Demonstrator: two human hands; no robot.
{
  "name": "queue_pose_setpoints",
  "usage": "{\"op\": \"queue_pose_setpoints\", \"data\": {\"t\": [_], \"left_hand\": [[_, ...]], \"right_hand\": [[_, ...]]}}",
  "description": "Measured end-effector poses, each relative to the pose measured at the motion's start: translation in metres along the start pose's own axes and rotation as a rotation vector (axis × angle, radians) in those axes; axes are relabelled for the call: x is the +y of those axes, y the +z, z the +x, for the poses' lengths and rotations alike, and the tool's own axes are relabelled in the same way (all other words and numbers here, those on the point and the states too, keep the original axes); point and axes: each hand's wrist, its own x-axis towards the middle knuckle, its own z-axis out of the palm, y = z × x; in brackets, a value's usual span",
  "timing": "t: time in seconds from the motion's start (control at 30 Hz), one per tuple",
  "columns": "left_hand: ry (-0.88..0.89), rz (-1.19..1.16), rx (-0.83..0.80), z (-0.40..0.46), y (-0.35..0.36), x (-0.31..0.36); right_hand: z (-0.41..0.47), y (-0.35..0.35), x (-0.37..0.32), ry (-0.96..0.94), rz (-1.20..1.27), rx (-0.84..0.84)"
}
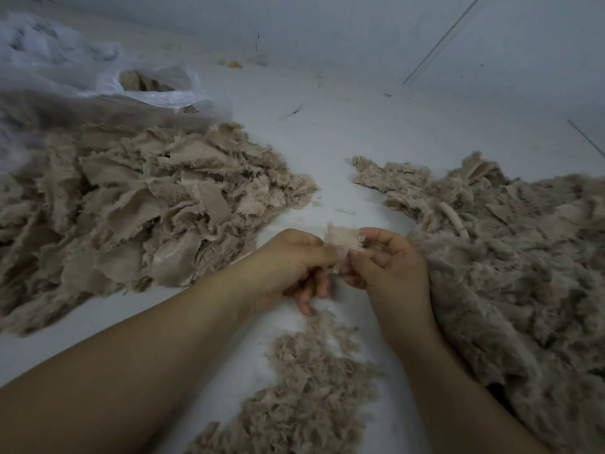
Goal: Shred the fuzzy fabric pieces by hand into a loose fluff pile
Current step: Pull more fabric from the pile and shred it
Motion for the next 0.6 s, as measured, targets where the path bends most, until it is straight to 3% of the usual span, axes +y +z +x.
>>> {"op": "queue_pose_setpoints", "data": {"t": [0.1,0.2,0.27,0.33,0.4,0.47,0.53,0.6], "left_hand": [[0.049,0.001,0.124,0.004,0.003,-0.003],[0.238,-0.506,0.437,0.013,-0.006,-0.001],[0.304,-0.647,0.509,0.021,-0.01,-0.002],[0.287,-0.392,0.478,0.028,-0.004,-0.009],[0.315,0.213,0.423,0.034,0.004,-0.013],[0.394,0.662,0.29,0.042,0.012,-0.01],[0.47,0.948,0.166,0.053,0.02,-0.004],[0.534,1.15,0.142,0.056,0.028,0.003]], "right_hand": [[0.001,0.001,0.001,-0.011,0.001,0.024],[0.004,0.001,0.002,-0.022,0.059,0.139],[0.004,0.002,0.003,-0.008,0.114,0.192],[0.004,0.002,0.003,0.003,0.171,0.217],[0.003,0.003,0.003,0.013,0.192,0.231],[0.003,0.003,0.002,0.016,0.195,0.229],[0.003,0.003,0.001,0.015,0.196,0.226],[0.004,0.002,0.002,0.013,0.199,0.237]]}}
